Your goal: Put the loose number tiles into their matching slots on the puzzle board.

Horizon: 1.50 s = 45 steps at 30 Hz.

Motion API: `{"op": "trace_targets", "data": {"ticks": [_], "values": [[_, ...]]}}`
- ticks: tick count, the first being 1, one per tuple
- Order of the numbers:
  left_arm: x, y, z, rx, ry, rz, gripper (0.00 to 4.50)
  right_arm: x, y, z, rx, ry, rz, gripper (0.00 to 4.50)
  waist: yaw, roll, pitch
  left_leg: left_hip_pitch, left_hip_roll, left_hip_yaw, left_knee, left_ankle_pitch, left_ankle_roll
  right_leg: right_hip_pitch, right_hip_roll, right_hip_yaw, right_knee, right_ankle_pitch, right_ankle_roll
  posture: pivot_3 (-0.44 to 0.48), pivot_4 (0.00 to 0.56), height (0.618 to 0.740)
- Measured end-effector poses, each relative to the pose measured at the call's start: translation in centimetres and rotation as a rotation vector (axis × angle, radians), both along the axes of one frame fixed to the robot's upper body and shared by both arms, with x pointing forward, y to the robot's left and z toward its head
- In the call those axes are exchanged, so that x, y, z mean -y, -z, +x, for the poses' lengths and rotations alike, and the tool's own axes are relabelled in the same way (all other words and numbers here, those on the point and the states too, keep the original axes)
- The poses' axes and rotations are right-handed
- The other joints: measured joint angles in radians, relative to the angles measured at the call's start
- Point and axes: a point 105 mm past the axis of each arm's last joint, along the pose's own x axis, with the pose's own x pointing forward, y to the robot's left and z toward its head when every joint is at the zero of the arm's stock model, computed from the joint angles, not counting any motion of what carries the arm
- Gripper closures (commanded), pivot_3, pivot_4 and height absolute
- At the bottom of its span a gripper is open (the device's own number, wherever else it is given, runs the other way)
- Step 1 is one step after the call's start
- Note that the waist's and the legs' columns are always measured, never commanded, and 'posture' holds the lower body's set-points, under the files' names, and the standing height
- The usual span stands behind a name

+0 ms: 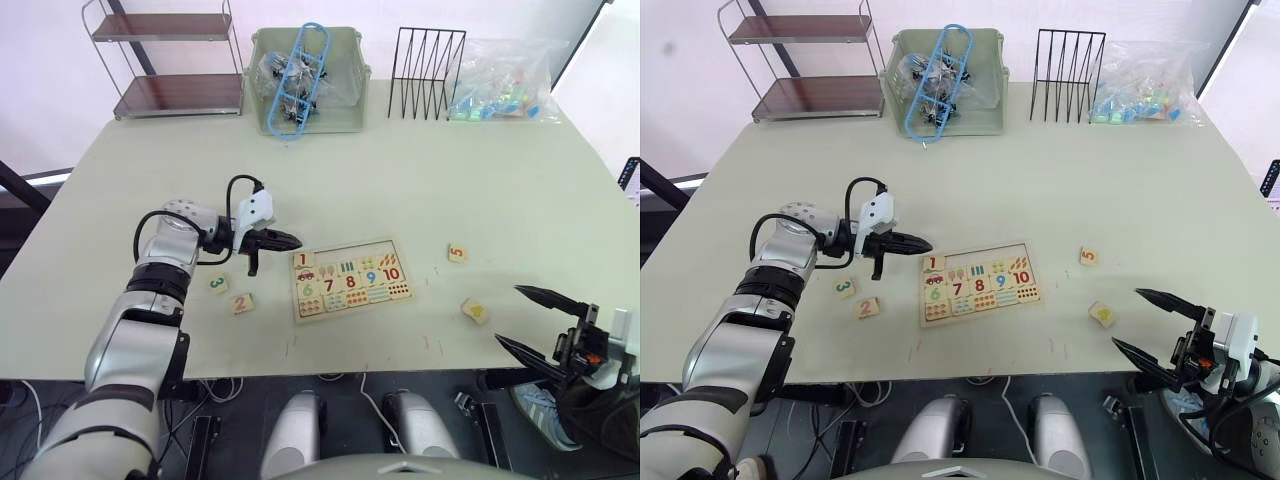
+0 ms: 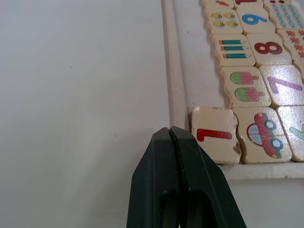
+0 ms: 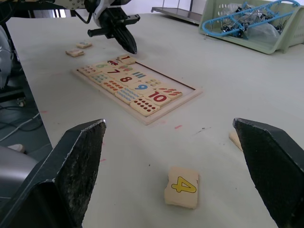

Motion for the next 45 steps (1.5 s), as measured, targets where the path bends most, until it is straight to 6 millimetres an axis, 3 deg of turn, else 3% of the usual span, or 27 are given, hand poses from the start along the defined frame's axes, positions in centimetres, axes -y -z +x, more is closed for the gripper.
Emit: {"op": "trace_targets", "data": {"ticks": [39, 45], "values": [[-0.02, 0.63, -0.53, -0.018, 0.051, 0.031, 4.48, 0.04, -0.03, -0.05, 0.010, 0.005, -0.003, 0.00, 0.000, 0.000, 0.000, 0.000, 0.000, 0.000, 0.000, 0.000, 0.000, 0.000, 0.000, 0.000, 0.000, 0.000, 0.000, 0.000, 0.150, 0.740], [-0.43, 0.34, 0.13, 0.012, -0.013, 0.009, 4.48, 0.01, -0.09, -0.03, 0.010, 0.011, -0.002, 0.00, 0.000, 0.000, 0.000, 0.000, 0.000, 0.000, 0.000, 0.000, 0.000, 0.000, 0.000, 0.000, 0.000, 0.000, 0.000, 0.000, 0.150, 0.740]]}}
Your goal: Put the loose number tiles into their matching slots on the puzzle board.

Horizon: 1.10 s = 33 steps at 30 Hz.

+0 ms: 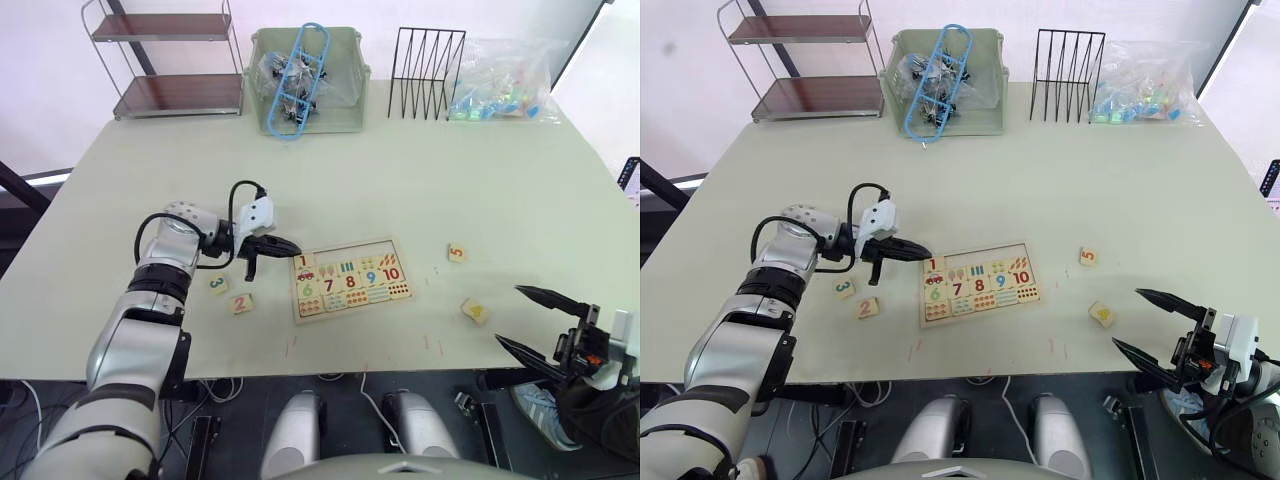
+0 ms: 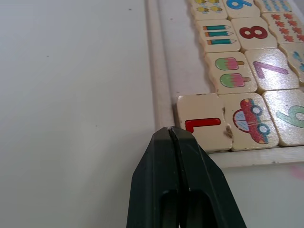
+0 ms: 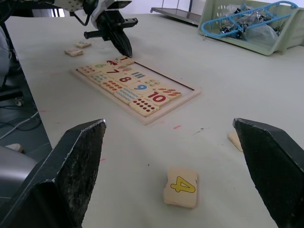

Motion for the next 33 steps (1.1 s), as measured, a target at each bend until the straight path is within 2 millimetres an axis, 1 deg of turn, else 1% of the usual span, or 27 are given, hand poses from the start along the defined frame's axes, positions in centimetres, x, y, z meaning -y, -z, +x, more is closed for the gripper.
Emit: {"op": "trace_targets", "data": {"ticks": [2, 4, 6, 8, 11, 14, 17, 20, 21, 22, 24, 25, 26, 28, 30, 33], "values": [[-0.2, -0.6, 0.3, 0.016, -0.030, -0.031, 4.48, -0.1, -0.1, 0.1, 0.001, 0.005, 0.002, 0.00, 0.000, 0.000, 0.000, 0.000, 0.000, 0.000, 0.000, 0.000, 0.000, 0.000, 0.000, 0.000, 0.000, 0.000, 0.000, 0.000, 0.150, 0.740], [-1.0, -2.0, 0.6, 0.041, -0.082, -0.100, 4.48, -0.2, -0.4, 0.2, 0.003, 0.016, 0.007, 0.00, -0.002, 0.000, 0.000, 0.000, 0.000, 0.000, 0.000, 0.000, 0.000, 0.000, 0.000, 0.000, 0.000, 0.000, 0.000, 0.000, 0.150, 0.740], [-1.6, -2.9, 0.7, 0.067, -0.106, -0.127, 4.48, -0.2, -0.4, 0.2, -0.004, 0.025, 0.012, 0.00, -0.003, 0.000, 0.000, 0.000, 0.000, 0.000, 0.000, 0.000, 0.000, 0.000, 0.000, 0.000, 0.000, 0.000, 0.000, 0.000, 0.150, 0.740], [-3.0, -3.5, 0.4, 0.077, -0.155, -0.146, 4.48, -0.3, -0.4, 0.3, -0.007, 0.040, 0.021, 0.00, -0.005, 0.000, 0.000, 0.001, 0.001, 0.000, 0.000, 0.000, 0.000, 0.000, 0.000, 0.000, 0.001, 0.000, 0.000, 0.000, 0.150, 0.740], [-5.0, -3.3, -0.8, 0.060, -0.221, -0.182, 4.48, -0.4, -0.5, 0.5, -0.006, 0.075, 0.045, 0.00, -0.002, 0.000, 0.000, 0.001, 0.002, 0.000, 0.000, 0.000, 0.000, 0.000, -0.001, 0.000, 0.001, 0.000, 0.000, 0.000, 0.150, 0.740], [-6.1, -2.8, -1.6, 0.049, -0.274, -0.204, 4.48, -0.4, -0.7, 0.7, 0.002, 0.097, 0.058, 0.00, -0.001, 0.000, 0.000, 0.001, 0.003, 0.000, 0.000, 0.000, 0.000, 0.000, -0.001, 0.000, 0.001, 0.000, 0.000, 0.000, 0.150, 0.740], [-8.2, -2.7, -3.1, 0.072, -0.382, -0.231, 4.48, -0.2, -0.6, 0.8, -0.012, 0.112, 0.060, 0.00, 0.000, 0.000, 0.000, 0.001, 0.004, -0.001, 0.000, 0.000, 0.000, 0.000, -0.001, 0.000, 0.001, 0.000, 0.000, 0.000, 0.150, 0.740], [-10.4, -2.2, -5.2, 0.083, -0.494, -0.243, 3.74, 0.3, -0.6, 0.7, -0.030, 0.121, 0.040, 0.00, -0.003, 0.001, 0.000, 0.002, 0.004, -0.003, -0.001, 0.000, 0.000, 0.000, -0.003, 0.000, 0.001, 0.000, 0.000, 0.000, 0.150, 0.740], [-11.0, -1.8, -6.0, 0.078, -0.529, -0.247, 3.16, 0.7, -0.6, 0.7, -0.039, 0.129, 0.032, 0.00, -0.002, 0.001, 0.000, 0.003, 0.004, -0.003, -0.001, 0.000, 0.000, 0.000, -0.003, 0.000, 0.001, 0.000, 0.000, 0.000, 0.150, 0.740], [-11.5, -1.5, -6.7, 0.073, -0.558, -0.251, 2.74, 0.9, -0.6, 0.7, -0.044, 0.135, 0.025, 0.00, -0.001, 0.001, 0.000, 0.003, 0.004, -0.003, -0.002, 0.000, 0.000, 0.000, -0.004, 0.000, 0.001, 0.000, -0.001, 0.000, 0.150, 0.740], [-12.3, -1.0, -8.1, 0.065, -0.618, -0.257, 1.71, 1.5, -0.7, 0.7, -0.054, 0.145, 0.010, 0.00, 0.001, 0.000, 0.000, 0.003, 0.004, -0.003, -0.002, 0.000, 0.000, 0.000, -0.004, 0.000, 0.000, 0.000, -0.001, 0.000, 0.150, 0.740], [-12.5, -1.0, -8.4, 0.063, -0.632, -0.259, 1.56, 1.6, -0.7, 0.7, -0.056, 0.147, 0.009, 0.00, 0.005, 0.000, 0.000, 0.003, 0.004, -0.003, -0.002, 0.000, 0.000, 0.000, -0.004, -0.001, 0.000, 0.000, -0.001, 0.000, 0.150, 0.740], [-12.7, -1.0, -9.1, 0.068, -0.653, -0.260, 0.84, 1.7, -0.7, 0.7, -0.060, 0.147, 0.010, 0.00, 0.007, 0.000, 0.000, 0.002, 0.004, -0.003, -0.002, 0.000, 0.000, 0.000, -0.005, -0.001, 0.000, 0.000, -0.001, 0.000, 0.150, 0.740], [-12.9, -0.9, -10.5, 0.064, -0.672, -0.266, 0.06, 2.2, -0.6, 0.6, -0.068, 0.158, 0.010, 0.00, 0.008, 0.001, 0.000, 0.002, 0.004, -0.002, -0.002, 0.000, 0.000, 0.000, -0.006, 0.000, -0.001, -0.001, -0.001, 0.000, 0.150, 0.740], [-12.8, -0.3, -11.8, 0.043, -0.684, -0.275, 0.06, 2.6, -0.3, 0.5, -0.082, 0.171, 0.010, 0.00, 0.007, 0.001, 0.000, 0.002, 0.004, -0.002, -0.002, 0.000, 0.000, 0.000, -0.006, 0.000, -0.002, -0.002, -0.004, 0.000, 0.150, 0.740], [-12.6, 0.2, -13.4, 0.022, -0.699, -0.292, 0.06, 3.1, -0.2, 0.5, -0.094, 0.186, 0.006, 0.00, 0.008, 0.001, -0.001, 0.003, 0.004, -0.001, -0.002, 0.000, 0.000, 0.000, -0.006, 0.000, -0.002, -0.002, -0.004, 0.000, 0.150, 0.740]]}}
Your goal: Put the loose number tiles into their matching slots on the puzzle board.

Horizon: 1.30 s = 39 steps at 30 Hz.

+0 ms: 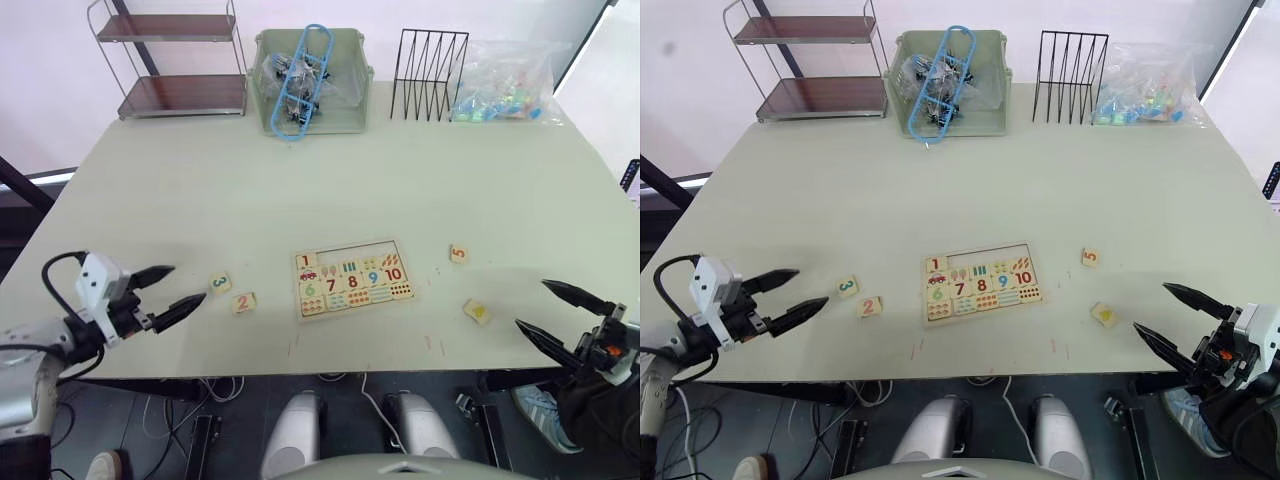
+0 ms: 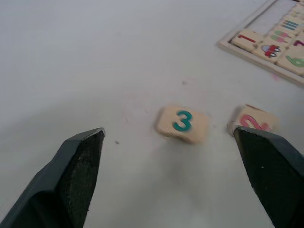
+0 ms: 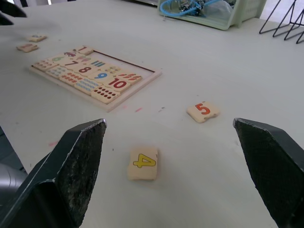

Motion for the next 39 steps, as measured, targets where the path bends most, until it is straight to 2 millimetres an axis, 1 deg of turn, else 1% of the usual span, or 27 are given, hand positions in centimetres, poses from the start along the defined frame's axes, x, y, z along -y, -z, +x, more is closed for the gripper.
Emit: {"op": "trace_targets", "data": {"ticks": [4, 7, 15, 21, 31, 35, 39], "values": [[-0.4, 1.0, -2.8, -0.028, -0.057, -0.044, 0.06, 1.3, 0.4, -0.1, -0.027, 0.051, 0.002, 0.00, -0.004, 0.000, 0.000, 0.000, 0.000, 0.001, -0.001, 0.000, 0.000, 0.000, 0.000, 0.000, -0.001, 0.000, 0.000, 0.000, 0.150, 0.740], [-0.5, 1.4, -4.1, -0.041, -0.088, -0.065, 0.06, 1.9, 0.7, -0.1, -0.037, 0.073, 0.006, 0.00, -0.003, 0.000, 0.000, 0.000, 0.000, 0.002, 0.000, 0.000, 0.000, 0.000, 0.000, 0.000, -0.001, 0.000, 0.000, 0.000, 0.150, 0.740], [-0.7, 2.2, -6.5, -0.072, -0.133, -0.087, 0.06, 2.9, 1.4, -0.1, -0.074, 0.086, 0.014, 0.00, -0.007, 0.000, -0.001, 0.000, 0.000, 0.005, -0.001, 0.000, 0.000, 0.000, 0.001, 0.000, -0.002, 0.000, 0.000, 0.000, 0.150, 0.740], [-0.4, 1.8, -6.5, -0.045, -0.135, -0.080, 0.06, 2.8, 1.2, 0.2, -0.072, 0.086, 0.013, 0.00, -0.005, 0.000, -0.001, -0.001, 0.000, 0.005, -0.001, 0.000, 0.000, 0.000, 0.001, 0.000, -0.002, -0.001, 0.001, 0.000, 0.150, 0.740], [0.0, 1.5, -6.1, -0.012, -0.115, -0.078, 0.06, 1.4, -0.1, 0.6, -0.051, 0.066, -0.001, 0.00, -0.005, 0.000, -0.001, -0.001, 0.000, 0.005, -0.001, 0.000, 0.000, 0.000, 0.001, 0.000, -0.002, -0.001, 0.001, 0.000, 0.150, 0.740], [0.3, 1.6, -6.0, -0.011, -0.092, -0.085, 0.06, 1.3, 0.1, 0.4, -0.067, 0.069, 0.000, 0.00, -0.005, 0.000, -0.001, -0.001, 0.000, 0.005, -0.001, 0.000, 0.000, 0.000, 0.001, 0.000, -0.002, -0.001, 0.001, 0.000, 0.150, 0.740], [0.2, 1.4, -5.6, 0.002, -0.080, -0.080, 0.06, 1.3, 0.2, 0.3, -0.072, 0.066, 0.003, 0.00, -0.006, 0.000, -0.001, -0.001, 0.000, 0.005, -0.001, 0.000, 0.000, 0.000, 0.001, 0.000, -0.002, -0.001, 0.001, 0.000, 0.150, 0.740]]}}
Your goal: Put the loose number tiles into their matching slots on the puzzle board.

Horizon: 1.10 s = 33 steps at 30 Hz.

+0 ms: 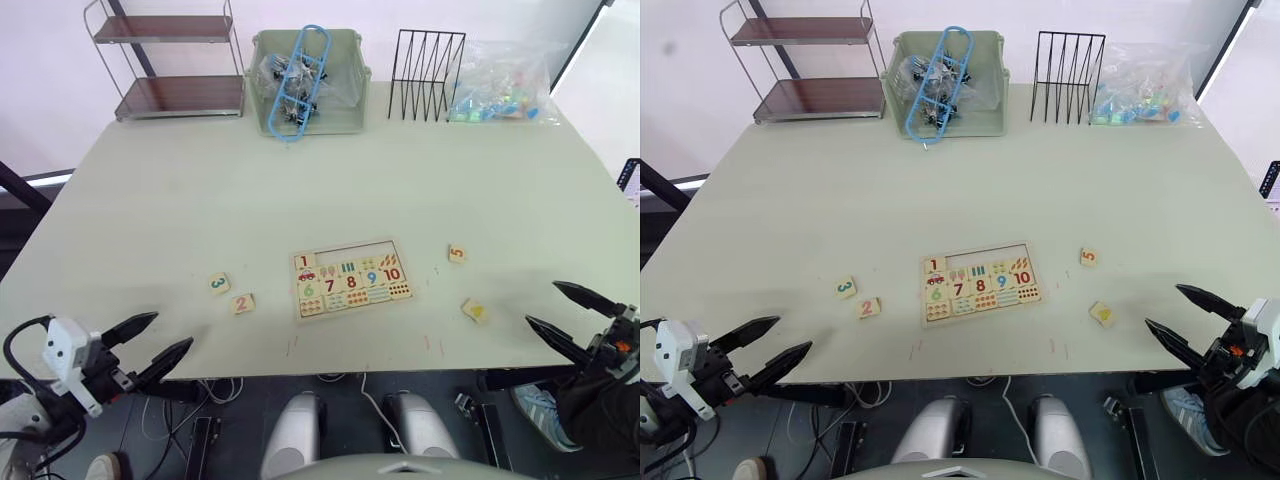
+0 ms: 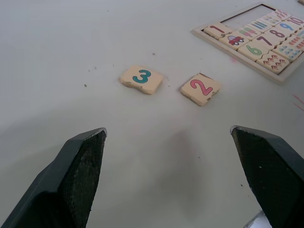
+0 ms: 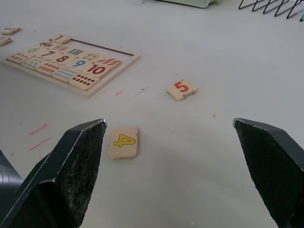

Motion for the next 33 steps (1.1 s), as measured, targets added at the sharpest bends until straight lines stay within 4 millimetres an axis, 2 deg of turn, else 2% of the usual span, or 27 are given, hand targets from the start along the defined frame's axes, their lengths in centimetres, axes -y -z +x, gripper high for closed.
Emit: {"op": "trace_targets", "data": {"ticks": [16, 22, 27, 33], "values": [[-0.1, 0.0, 0.2, 0.014, 0.023, -0.006, 0.06, 0.6, 1.1, -0.5, 0.007, -0.004, 0.021, 0.00, 0.000, 0.000, 0.000, 0.000, 0.000, 0.000, 0.000, 0.000, 0.000, 0.000, 0.000, 0.000, 0.000, 0.000, 0.000, 0.000, 0.150, 0.740], [0.0, -0.3, 0.3, 0.020, 0.061, 0.012, 0.06, 0.2, 0.9, -0.3, 0.037, -0.027, 0.032, 0.00, 0.000, 0.000, 0.000, 0.000, 0.000, 0.000, 0.000, 0.000, 0.000, 0.000, 0.000, 0.000, 0.000, 0.000, 0.000, 0.000, 0.150, 0.740], [0.7, -0.3, 1.0, 0.013, 0.166, 0.038, 0.06, -0.3, 0.7, -0.7, 0.048, -0.060, 0.053, 0.00, 0.001, 0.000, 0.000, 0.000, 0.000, 0.000, 0.000, 0.000, 0.000, 0.000, 0.000, 0.000, 0.000, 0.000, 0.000, 0.000, 0.150, 0.740], [2.1, -0.8, 3.2, 0.026, 0.382, 0.101, 0.06, -1.5, 0.2, -1.4, 0.061, -0.140, 0.064, 0.00, 0.003, 0.001, 0.000, 0.000, 0.000, 0.000, 0.000, 0.000, 0.000, 0.000, 0.000, 0.000, 0.000, 0.001, -0.001, 0.000, 0.150, 0.740]]}}
